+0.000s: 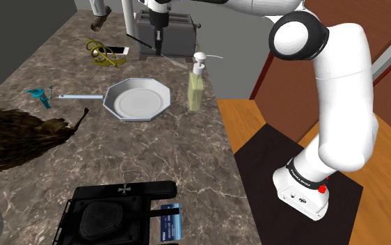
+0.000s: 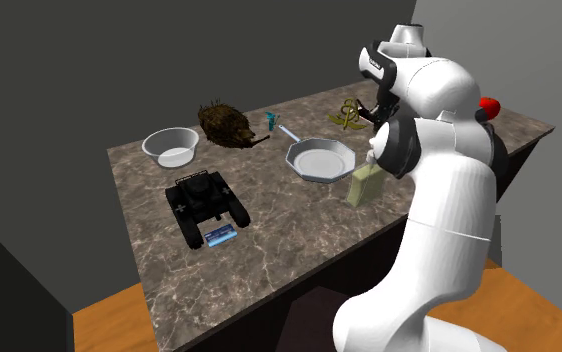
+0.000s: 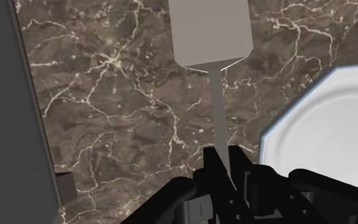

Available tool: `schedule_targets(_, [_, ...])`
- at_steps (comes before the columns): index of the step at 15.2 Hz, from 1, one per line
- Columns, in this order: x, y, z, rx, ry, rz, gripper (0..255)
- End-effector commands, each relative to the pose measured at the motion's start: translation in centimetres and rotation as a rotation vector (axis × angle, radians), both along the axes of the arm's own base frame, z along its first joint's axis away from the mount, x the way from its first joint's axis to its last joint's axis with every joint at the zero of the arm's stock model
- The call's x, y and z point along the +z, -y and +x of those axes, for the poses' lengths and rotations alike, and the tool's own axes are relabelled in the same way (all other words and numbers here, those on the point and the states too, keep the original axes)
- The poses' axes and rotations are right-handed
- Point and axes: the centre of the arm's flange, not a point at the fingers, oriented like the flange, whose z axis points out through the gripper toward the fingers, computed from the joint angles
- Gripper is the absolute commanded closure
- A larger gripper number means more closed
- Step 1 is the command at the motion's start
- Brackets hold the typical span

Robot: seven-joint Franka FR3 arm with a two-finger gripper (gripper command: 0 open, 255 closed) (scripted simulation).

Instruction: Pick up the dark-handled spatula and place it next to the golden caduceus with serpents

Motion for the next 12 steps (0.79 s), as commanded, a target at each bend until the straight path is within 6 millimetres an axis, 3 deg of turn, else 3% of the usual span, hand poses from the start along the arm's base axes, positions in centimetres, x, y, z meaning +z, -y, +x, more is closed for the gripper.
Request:
schedule_targets(1, [-1.1,0.0,0.0,0.0,0.001,0.0,255])
schedule_targets(12, [-6.9,0.0,0.0,0.0,0.001,0.0,255])
